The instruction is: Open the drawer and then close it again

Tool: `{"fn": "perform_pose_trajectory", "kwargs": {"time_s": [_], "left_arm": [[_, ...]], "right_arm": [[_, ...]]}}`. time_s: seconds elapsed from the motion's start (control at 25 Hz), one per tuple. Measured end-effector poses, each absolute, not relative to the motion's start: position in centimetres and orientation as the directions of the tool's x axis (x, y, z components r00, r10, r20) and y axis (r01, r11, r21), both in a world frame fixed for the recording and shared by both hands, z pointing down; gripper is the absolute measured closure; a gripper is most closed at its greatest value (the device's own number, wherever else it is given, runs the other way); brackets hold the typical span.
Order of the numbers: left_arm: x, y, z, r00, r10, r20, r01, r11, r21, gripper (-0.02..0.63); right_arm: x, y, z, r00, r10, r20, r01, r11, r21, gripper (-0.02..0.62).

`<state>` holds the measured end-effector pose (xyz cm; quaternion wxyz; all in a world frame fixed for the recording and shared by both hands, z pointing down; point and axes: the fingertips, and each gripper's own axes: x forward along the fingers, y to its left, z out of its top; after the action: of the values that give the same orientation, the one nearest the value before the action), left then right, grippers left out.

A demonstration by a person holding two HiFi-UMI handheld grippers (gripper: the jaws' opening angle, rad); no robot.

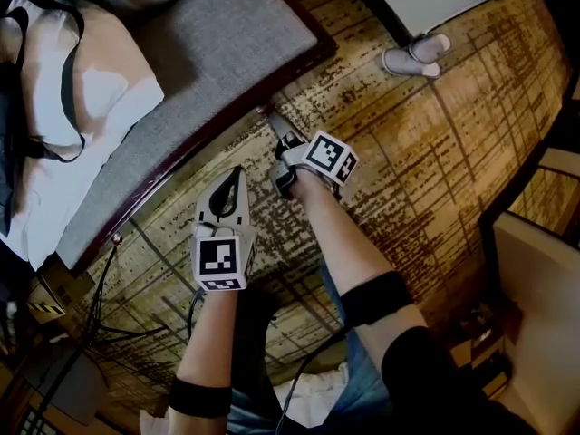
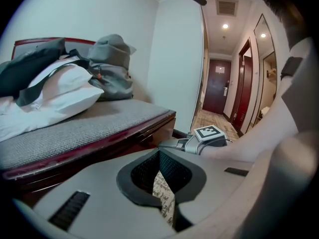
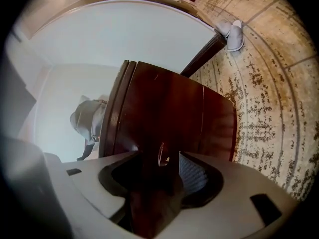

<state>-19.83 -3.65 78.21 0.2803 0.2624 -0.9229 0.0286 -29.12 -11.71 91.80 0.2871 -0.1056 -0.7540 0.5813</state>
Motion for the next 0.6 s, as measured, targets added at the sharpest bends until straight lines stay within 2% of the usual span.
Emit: {"fn": "perform_pose_trajectory", "kwargs": {"time_s": [0.28, 0.6], "left_arm": [[-20.2, -3.9, 78.5, -0.707, -0.465, 0.533, -0.490, 0.865, 0.104, 0.606], [-19.9, -3.0, 79.7, -0.694, -0.462, 0.552, -0.491, 0.865, 0.106, 0.606]], "right_arm": [[-29.5, -11.6, 92.5, -0.814, 0.491, 0.311, -0.173, 0.306, -0.936, 0.420], [-30.6, -11.0, 92.4, -0.816, 0.506, 0.278, -0.137, 0.298, -0.945, 0.433]]}}
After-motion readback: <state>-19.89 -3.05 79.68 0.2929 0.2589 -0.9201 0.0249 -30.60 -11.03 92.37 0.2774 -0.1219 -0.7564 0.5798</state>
